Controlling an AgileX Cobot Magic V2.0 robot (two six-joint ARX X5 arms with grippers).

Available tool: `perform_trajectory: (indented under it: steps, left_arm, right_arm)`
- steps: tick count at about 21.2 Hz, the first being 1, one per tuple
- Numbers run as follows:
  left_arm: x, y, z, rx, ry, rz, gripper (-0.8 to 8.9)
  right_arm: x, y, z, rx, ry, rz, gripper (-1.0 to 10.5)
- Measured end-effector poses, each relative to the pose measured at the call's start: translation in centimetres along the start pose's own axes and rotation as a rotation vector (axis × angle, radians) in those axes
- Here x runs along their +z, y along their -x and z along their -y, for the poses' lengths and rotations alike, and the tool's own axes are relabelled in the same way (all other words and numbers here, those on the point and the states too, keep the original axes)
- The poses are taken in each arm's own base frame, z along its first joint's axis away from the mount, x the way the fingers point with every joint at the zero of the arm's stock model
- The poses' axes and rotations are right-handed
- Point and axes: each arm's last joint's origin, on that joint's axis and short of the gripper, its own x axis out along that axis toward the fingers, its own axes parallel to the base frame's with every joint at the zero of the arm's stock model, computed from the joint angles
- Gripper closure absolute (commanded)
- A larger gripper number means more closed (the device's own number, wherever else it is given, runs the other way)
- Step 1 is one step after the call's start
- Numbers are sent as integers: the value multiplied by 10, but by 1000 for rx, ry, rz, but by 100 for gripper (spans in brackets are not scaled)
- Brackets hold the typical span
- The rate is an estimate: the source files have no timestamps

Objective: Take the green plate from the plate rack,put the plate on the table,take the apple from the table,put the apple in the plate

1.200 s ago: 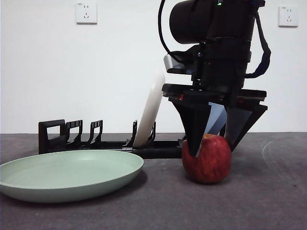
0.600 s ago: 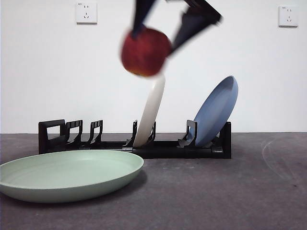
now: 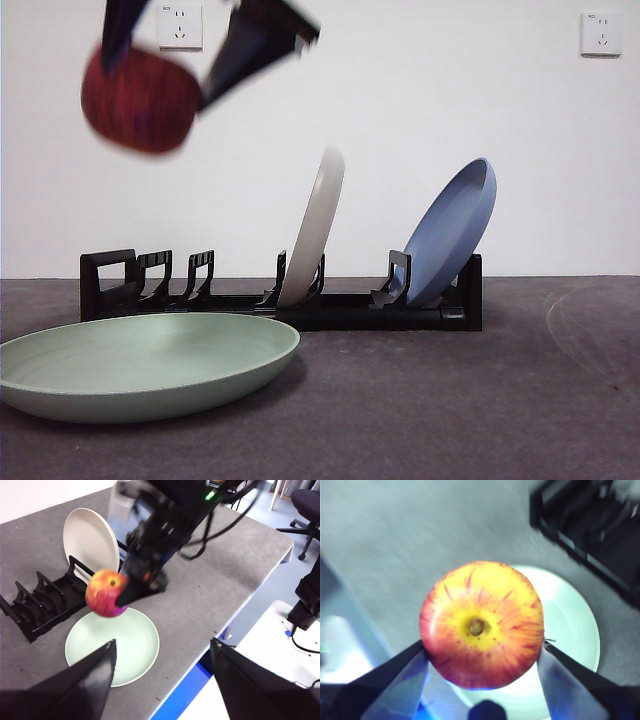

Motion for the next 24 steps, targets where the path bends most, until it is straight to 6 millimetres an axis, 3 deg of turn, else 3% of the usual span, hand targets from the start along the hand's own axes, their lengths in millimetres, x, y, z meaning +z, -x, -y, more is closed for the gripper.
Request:
perform_trajectory:
  steps: [4,11,18,24]
  left_arm:
    - [0,0,0,0,0,0,500]
    - [0,0,0,0,0,0,500]
    - [0,0,0,0,0,0,500]
    - [0,0,0,0,0,0,500]
  right_arm:
    - [-9,-55,7,-18,-12,-111,959]
    - [-26,-107,16,-74,-24,-239,959]
    - [-32,-117,18,-89,-27,-280,928]
    - [-32,-117,18,-90,-28,-279,549]
